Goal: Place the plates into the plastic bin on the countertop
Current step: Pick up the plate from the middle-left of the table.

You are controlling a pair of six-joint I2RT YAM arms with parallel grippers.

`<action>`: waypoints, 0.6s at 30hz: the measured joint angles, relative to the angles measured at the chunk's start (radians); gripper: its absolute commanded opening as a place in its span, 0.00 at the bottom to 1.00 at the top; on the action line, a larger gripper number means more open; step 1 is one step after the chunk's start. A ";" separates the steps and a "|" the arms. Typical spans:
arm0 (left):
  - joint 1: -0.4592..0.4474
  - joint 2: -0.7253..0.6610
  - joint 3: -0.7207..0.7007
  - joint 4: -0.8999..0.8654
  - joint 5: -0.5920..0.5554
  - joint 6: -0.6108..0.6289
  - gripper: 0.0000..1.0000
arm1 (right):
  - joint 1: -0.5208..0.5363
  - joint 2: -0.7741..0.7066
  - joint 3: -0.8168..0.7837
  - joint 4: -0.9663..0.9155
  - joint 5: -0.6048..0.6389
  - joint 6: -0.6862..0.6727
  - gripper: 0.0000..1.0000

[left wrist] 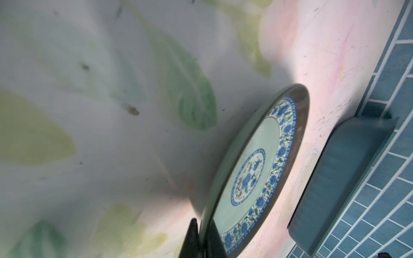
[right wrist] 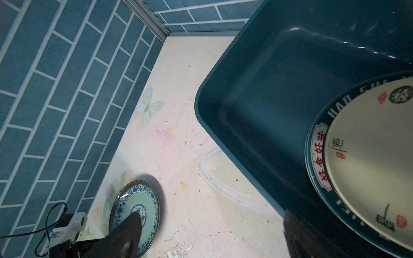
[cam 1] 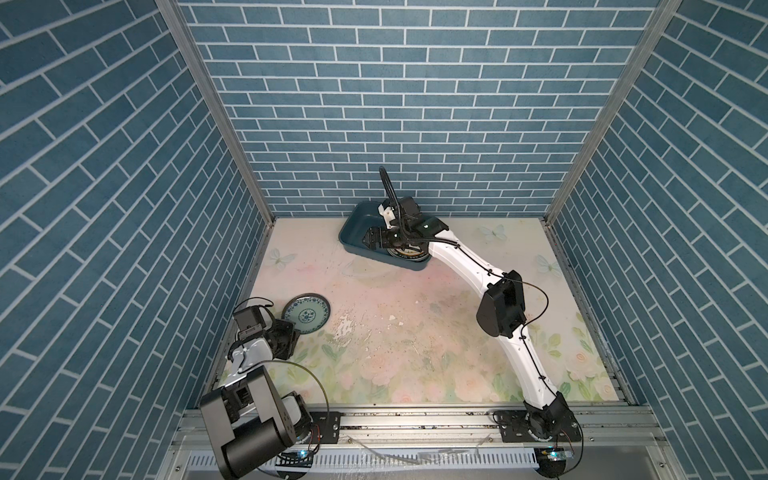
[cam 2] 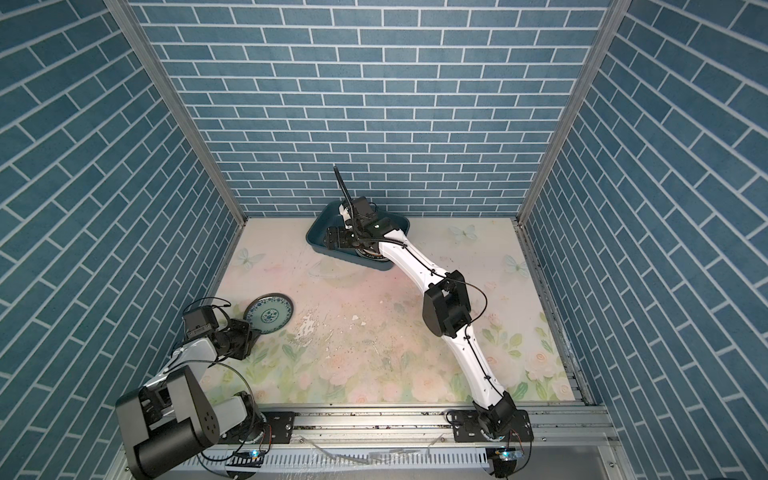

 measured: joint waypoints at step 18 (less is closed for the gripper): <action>-0.026 -0.096 0.422 -0.223 0.056 -0.023 0.00 | -0.106 -0.079 -0.049 0.085 0.035 0.032 0.98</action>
